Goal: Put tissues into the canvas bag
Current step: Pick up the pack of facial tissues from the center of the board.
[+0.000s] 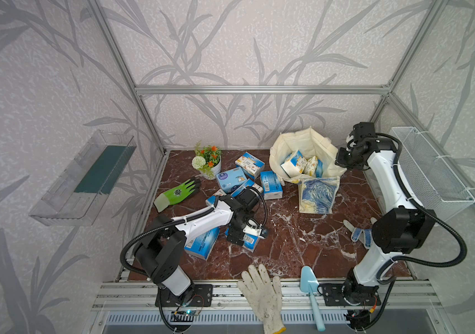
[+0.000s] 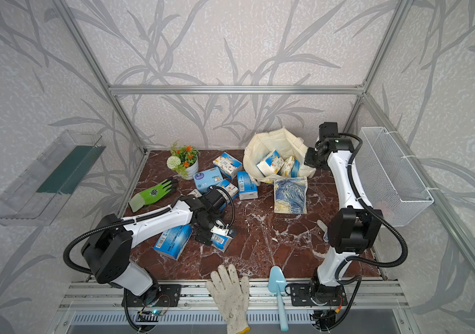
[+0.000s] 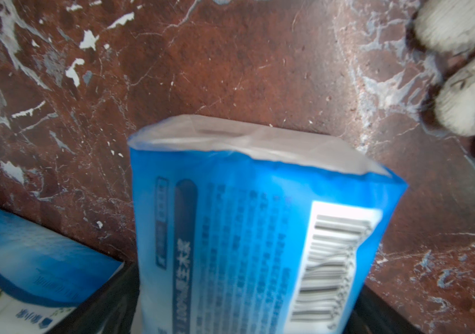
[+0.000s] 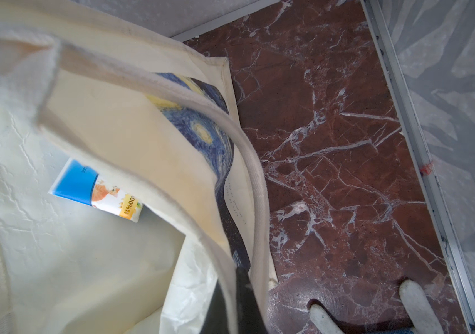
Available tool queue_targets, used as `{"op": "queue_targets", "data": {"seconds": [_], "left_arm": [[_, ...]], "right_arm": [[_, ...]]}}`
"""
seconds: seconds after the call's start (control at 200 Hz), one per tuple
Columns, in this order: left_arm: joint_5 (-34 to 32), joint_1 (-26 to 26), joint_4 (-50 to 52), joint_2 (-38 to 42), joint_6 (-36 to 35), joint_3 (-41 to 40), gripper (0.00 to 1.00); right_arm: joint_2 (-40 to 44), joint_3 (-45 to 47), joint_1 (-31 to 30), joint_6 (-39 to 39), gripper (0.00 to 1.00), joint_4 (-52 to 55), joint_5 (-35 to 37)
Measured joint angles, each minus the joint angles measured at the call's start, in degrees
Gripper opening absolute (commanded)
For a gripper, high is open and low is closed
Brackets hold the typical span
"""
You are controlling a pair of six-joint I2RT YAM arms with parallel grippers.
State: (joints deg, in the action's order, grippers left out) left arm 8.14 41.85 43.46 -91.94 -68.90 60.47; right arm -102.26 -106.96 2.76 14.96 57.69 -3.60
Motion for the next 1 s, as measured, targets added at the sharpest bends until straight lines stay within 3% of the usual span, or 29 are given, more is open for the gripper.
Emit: {"op": "queue_targets", "data": {"seconds": [0.215, 0.325, 0.56, 0.81, 1.0], "left_arm": [[-0.2, 0.68, -0.13, -1.36, 0.17, 0.0, 0.99], [-0.24, 1.01, -0.15, -1.68, 1.05, 0.0, 0.86], [-0.55, 1.84, 0.81, -2.32, 4.42, 0.98, 0.43], [-0.59, 2.25, 5.75, -4.7, 11.26, 7.37, 0.42], [1.62, 2.25, 11.5, -4.52, 18.73, 18.21, 0.42]], "right_arm": [[0.04, 0.0, 0.07, 0.0, 0.0, -0.02, -0.11], [0.09, 0.15, 0.15, 0.0, 0.0, -0.07, -0.22], [0.09, 0.66, 0.31, 0.0, 0.0, -0.42, -0.76], [0.09, 0.74, 0.37, 0.0, 0.0, -0.48, -1.03], [0.09, 0.74, 0.57, -0.02, 0.0, -0.5, -1.38]]}}
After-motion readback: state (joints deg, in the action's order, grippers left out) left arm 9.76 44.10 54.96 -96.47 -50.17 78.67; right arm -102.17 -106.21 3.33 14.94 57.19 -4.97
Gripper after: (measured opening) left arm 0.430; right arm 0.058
